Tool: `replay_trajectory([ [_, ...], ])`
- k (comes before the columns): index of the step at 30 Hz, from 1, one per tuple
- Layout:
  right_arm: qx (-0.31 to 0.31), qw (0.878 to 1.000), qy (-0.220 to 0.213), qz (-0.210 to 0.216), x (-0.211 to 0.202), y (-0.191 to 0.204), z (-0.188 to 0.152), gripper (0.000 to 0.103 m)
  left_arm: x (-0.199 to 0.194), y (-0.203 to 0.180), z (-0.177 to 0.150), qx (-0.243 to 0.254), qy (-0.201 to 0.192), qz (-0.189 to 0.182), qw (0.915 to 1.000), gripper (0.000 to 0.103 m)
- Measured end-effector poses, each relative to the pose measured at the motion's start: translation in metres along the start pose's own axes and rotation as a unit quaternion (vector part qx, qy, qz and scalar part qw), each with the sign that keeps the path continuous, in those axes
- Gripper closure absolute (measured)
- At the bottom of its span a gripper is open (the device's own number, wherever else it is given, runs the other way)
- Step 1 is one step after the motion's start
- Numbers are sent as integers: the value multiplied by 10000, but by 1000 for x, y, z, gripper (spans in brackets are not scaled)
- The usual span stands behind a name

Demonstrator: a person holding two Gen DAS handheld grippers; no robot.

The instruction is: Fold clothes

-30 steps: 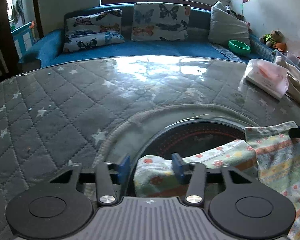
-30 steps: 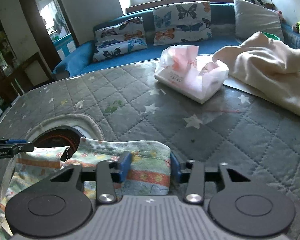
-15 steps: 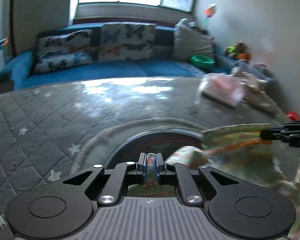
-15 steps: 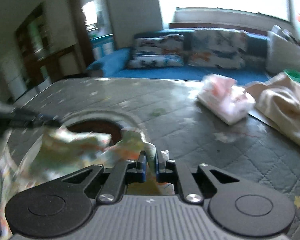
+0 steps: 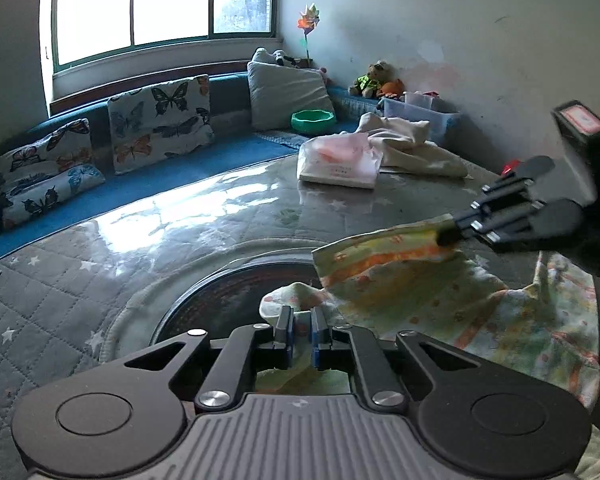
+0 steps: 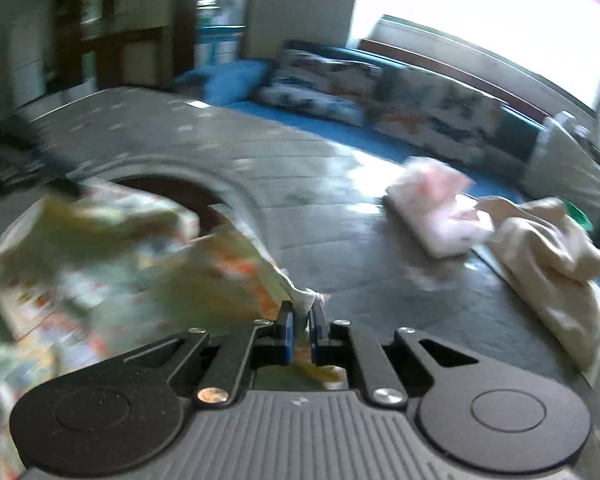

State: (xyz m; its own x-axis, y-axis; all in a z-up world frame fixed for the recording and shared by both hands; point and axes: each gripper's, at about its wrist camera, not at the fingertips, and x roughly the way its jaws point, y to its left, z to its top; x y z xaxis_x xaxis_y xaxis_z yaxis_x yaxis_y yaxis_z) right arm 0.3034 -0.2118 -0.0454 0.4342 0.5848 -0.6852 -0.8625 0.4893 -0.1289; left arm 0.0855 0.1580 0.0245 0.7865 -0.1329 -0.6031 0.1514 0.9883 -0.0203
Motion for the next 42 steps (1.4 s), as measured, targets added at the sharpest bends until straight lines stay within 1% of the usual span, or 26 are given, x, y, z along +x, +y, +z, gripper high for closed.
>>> replay_trajectory([
  [2, 188, 9996, -54, -227, 2, -8, 2, 96, -5, -6, -1, 54, -66, -84, 9999, 94],
  [5, 392, 9988, -135, -251, -3, -15, -1, 96, -18, -20, -8, 273, -158, -291, 9991, 94],
  [10, 596, 9972, -461, -5, -27, -23, -15, 96, -38, -40, -23, 672, -246, -590, 9957, 94],
  [11, 614, 9968, -510, 53, -31, -26, -18, 96, -40, -42, -28, 707, -202, -594, 9955, 94],
  [13, 595, 9970, -469, 155, -36, -25, -27, 96, -39, -43, -36, 776, -43, -483, 9958, 94],
  [15, 552, 9979, -320, 92, -35, -22, -35, 96, -35, -36, -38, 620, 104, -331, 9975, 93],
  [17, 525, 9981, -308, 123, -37, -18, -39, 96, -29, -26, -35, 306, 143, -153, 9993, 92],
  [19, 484, 9982, -320, 166, -39, -12, -40, 96, -27, -16, -31, -9, 102, -28, 9999, 85],
  [21, 398, 9986, -303, 150, -39, -6, -38, 95, -21, -10, -23, -275, 91, 67, 9996, 62],
  [22, 417, 9986, -278, 152, -37, -6, -35, 93, -16, -8, -18, -349, 109, 134, 9992, 58],
  [23, 434, 9986, -270, 149, -36, -6, -33, 93, -11, -7, -15, -412, 150, 230, 9988, 49],
  [24, 435, 9986, -270, 117, -33, -5, -30, 92, -5, -4, -13, -524, 214, 282, 9980, 47],
  [26, 440, 9987, -247, 98, -27, -4, -24, 85, 9, 4, -9, -837, 410, 305, 9952, 47],
  [28, 449, 9987, -217, 127, -22, -2, -19, 74, 20, 12, -8, -1097, 617, 252, 9917, 47],
  [29, 431, 9987, -209, 155, -19, -1, -17, 72, 25, 14, -8, -1155, 698, 248, 9905, 47],
  [32, 408, 9988, -177, 219, -10, 3, -11, 62, 38, 20, -10, -1298, 927, 278, 9868, 47],
  [33, 431, 9987, -161, 222, -7, 3, -8, 56, 40, 22, -11, -1342, 986, 271, 9857, 48],
  [35, 535, 9982, -164, 197, -1, -2, -4, 54, 45, 25, -11, -1359, 1070, 201, 9847, 48],
  [37, 716, 9971, -165, 197, 4, -11, 0, 48, 51, 28, -10, -1385, 1145, 137, 9836, 48],
  [38, 858, 9960, -164, 195, 8, -17, 4, 47, 53, 30, -9, -1391, 1169, 108, 9833, 49],
  [42, 1346, 9906, -89, 241, 27, -40, 13, 41, 63, 38, -6, -1448, 1227, -31, 9818, 58],
])
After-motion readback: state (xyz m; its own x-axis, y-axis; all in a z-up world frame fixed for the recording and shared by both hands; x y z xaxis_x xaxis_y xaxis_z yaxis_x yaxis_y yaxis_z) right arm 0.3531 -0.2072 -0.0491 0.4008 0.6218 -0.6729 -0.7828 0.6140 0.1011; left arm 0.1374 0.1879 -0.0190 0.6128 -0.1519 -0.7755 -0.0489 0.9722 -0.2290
